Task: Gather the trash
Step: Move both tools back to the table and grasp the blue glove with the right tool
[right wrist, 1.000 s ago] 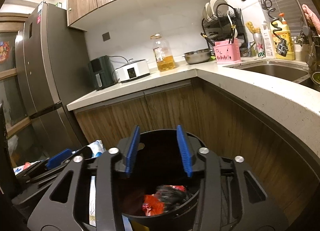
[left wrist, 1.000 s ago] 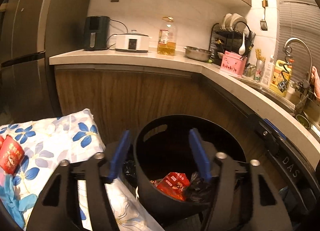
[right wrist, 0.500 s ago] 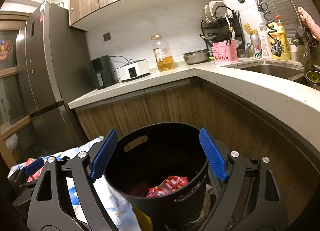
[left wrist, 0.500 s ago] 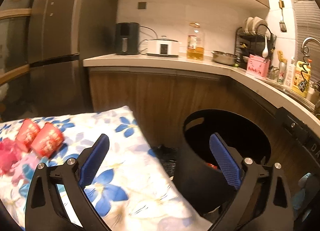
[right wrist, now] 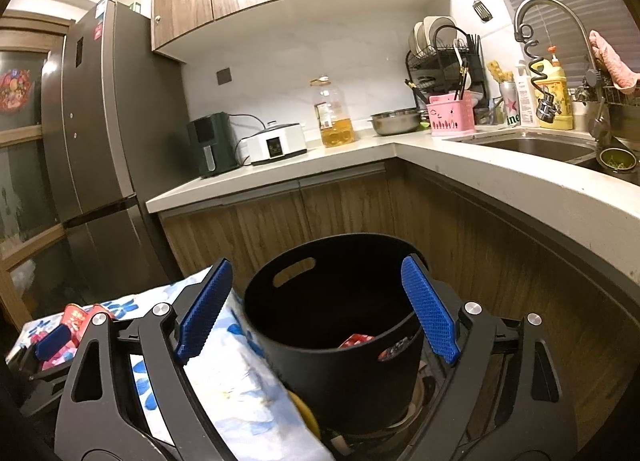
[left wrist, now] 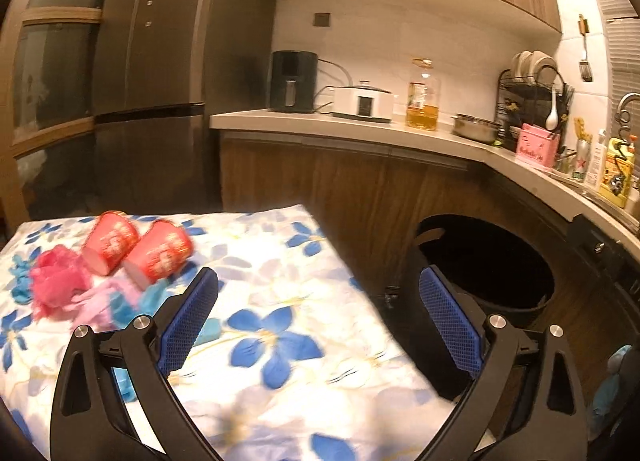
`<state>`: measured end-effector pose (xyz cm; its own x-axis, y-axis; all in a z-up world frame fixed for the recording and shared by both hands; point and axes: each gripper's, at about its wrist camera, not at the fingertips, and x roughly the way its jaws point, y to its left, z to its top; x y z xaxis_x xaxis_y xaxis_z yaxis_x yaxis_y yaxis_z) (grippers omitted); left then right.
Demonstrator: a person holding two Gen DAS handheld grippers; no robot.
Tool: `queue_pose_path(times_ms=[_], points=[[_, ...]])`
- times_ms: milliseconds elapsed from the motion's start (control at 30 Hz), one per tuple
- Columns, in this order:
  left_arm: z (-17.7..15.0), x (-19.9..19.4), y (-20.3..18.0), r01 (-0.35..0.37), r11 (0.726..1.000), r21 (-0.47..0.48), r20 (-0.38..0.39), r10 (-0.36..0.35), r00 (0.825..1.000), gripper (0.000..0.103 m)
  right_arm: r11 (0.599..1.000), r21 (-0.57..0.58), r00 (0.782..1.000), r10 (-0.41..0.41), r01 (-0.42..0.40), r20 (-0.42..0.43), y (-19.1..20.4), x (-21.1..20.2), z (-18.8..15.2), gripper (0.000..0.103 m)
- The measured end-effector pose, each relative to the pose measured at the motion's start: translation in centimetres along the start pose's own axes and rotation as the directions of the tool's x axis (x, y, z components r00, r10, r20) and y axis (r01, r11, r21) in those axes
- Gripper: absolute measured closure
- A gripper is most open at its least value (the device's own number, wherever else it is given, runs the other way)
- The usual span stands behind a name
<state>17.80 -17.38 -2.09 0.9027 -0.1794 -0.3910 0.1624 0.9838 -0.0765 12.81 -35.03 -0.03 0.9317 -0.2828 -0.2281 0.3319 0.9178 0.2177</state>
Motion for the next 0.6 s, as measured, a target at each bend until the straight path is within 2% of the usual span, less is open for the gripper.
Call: queue_pose_path(times_ms=[200,400,600], points=[[-1.4,-1.8,4.3,-0.085,0.996,-0.038,0.006,0.085,0.996,0.007,0.999,-0.014,0.999,0.044,-0.044,-0.012,2.9,-1.2,-1.5,0.018],[-2.7,-3.2,9.2,-0.187,0.981,-0.052,-0.003,0.187,0.982,0.007,0.993,-0.038,0.992,0.112,-0.114,-0.050,6.9,-1.5,-3.7,0.018],[-3.8,-4.8,14.7,-0.269,0.956,-0.117,-0.016,0.269,0.963,0.007,0.974,-0.076,0.971,0.202,-0.213,-0.128,12.2,-1.3,-7.0,0.018]])
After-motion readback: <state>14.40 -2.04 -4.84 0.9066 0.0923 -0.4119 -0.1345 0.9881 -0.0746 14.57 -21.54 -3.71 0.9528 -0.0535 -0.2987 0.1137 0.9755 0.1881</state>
